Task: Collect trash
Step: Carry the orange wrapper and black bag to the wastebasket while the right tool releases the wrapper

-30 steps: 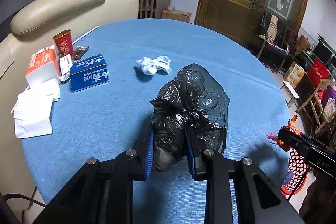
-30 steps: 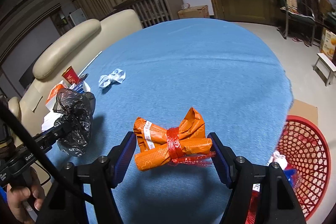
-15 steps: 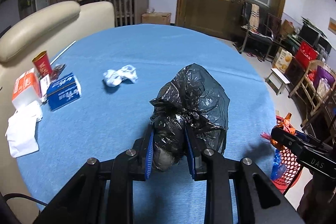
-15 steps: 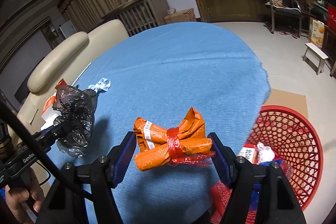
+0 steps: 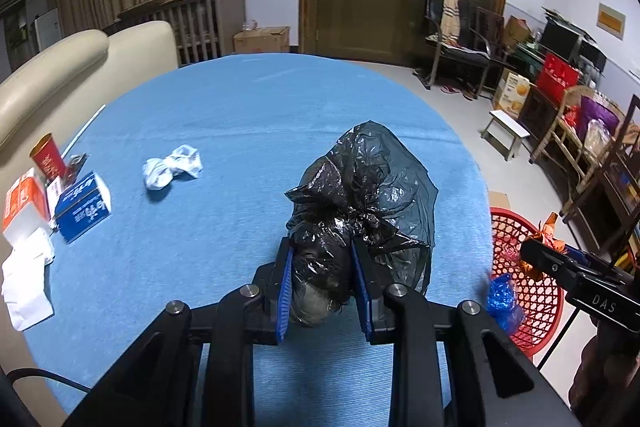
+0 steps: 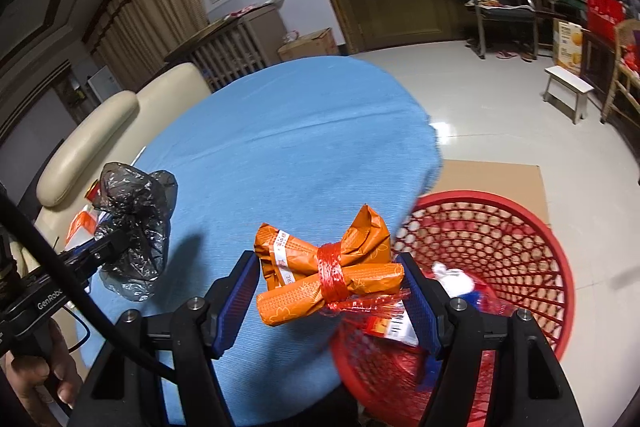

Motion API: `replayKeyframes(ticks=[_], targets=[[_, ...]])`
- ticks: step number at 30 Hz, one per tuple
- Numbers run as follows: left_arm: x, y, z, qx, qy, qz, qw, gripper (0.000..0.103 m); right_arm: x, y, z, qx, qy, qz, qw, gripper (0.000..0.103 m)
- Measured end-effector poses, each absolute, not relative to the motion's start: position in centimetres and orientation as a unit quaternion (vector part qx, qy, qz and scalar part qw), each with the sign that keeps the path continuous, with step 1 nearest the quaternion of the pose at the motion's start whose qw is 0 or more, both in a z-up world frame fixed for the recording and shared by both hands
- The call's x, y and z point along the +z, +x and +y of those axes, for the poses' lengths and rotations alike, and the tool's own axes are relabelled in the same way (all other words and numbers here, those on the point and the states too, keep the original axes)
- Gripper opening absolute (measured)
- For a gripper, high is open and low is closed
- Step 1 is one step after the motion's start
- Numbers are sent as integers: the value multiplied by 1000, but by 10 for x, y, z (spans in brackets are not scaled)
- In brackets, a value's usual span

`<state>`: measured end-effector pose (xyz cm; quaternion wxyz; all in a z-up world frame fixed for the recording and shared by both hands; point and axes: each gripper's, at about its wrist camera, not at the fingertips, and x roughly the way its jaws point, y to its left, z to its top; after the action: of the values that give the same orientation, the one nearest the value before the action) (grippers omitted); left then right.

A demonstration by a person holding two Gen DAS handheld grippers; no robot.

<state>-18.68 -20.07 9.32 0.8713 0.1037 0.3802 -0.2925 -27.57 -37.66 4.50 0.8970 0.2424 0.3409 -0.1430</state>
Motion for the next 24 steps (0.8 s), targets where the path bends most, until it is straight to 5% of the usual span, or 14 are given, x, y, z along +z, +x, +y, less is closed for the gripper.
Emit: replayKeyframes(ticks=[24], targets=[[96, -230, -277, -376, 161, 361, 838, 28, 15, -346, -445, -243, 282, 353, 858, 73]])
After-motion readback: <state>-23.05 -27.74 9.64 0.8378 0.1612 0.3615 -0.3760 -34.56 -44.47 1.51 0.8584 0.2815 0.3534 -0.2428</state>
